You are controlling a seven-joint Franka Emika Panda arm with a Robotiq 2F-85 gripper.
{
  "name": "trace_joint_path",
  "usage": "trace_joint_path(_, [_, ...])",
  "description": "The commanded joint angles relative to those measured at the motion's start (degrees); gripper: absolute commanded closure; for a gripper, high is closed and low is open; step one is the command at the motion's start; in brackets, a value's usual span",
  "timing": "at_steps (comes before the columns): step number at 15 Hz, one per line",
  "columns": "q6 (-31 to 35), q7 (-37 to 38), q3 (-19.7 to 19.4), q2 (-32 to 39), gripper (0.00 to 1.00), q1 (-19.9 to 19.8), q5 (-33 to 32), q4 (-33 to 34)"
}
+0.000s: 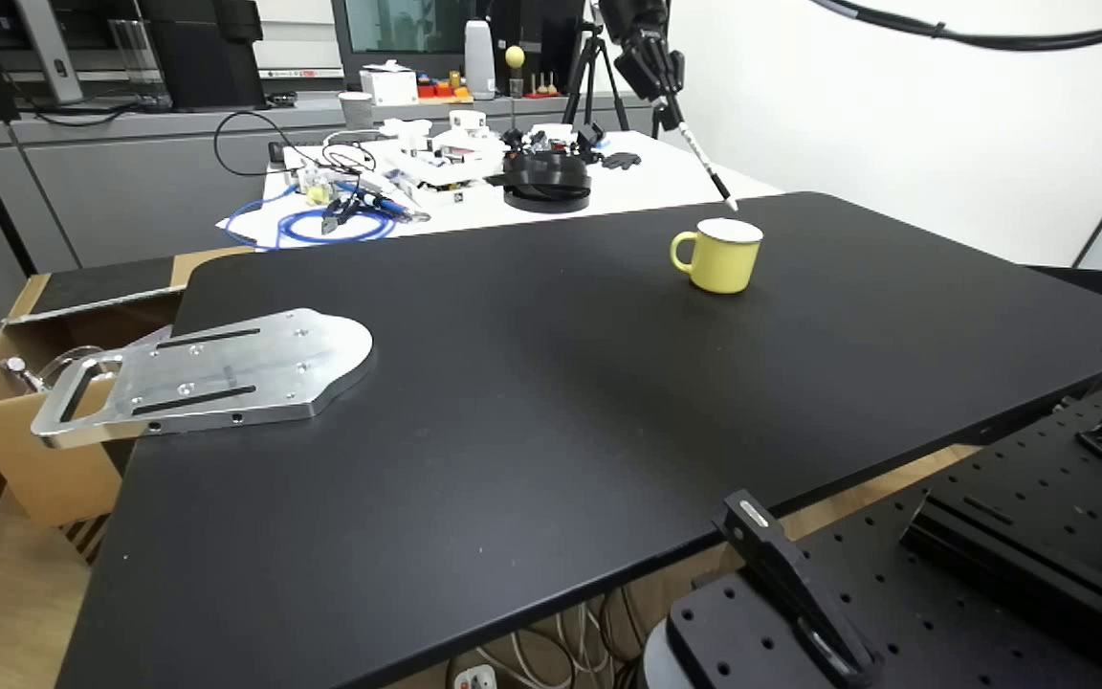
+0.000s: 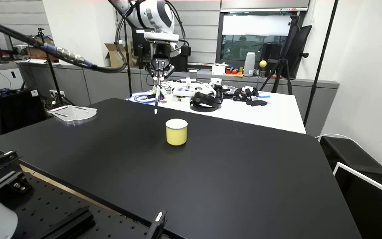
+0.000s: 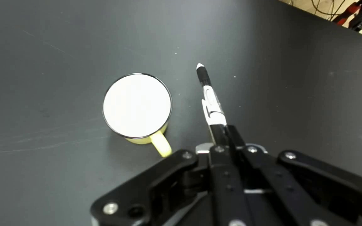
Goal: Place the pen on the table
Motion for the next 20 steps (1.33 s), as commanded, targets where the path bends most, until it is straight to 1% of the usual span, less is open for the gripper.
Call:
trace_joint_path(1, [-1.96, 1.32, 1.63, 4.34, 0.99, 2.21, 1.45, 3.65])
trace_joint_path(7, [-3.28, 1.88, 2.25, 13.27, 0.99, 5.54, 2.10, 7.88])
trace_joint_path(13, [-5.12, 1.72, 1.90, 19.97, 0.99, 6.00, 2.09, 12.76])
trace_joint_path(14, [-5.78, 1.89, 1.84, 20.55, 0.69, 6.01, 2.17, 13.61])
trace_joint_path(15, [-6.29, 1.64, 1.85, 20.99, 0.68, 6.02, 2.14, 14.50])
trace_joint_path(16, [-6.42, 1.53, 1.91, 21.27, 0.62, 5.97, 2.22, 15.43])
trace_joint_path(18, [-3.81, 1.01, 2.01, 19.51, 0.48, 5.76, 2.32, 14.69])
trace_joint_path(20, [1.30, 1.10, 2.43, 17.10, 0.34, 5.31, 2.67, 13.56])
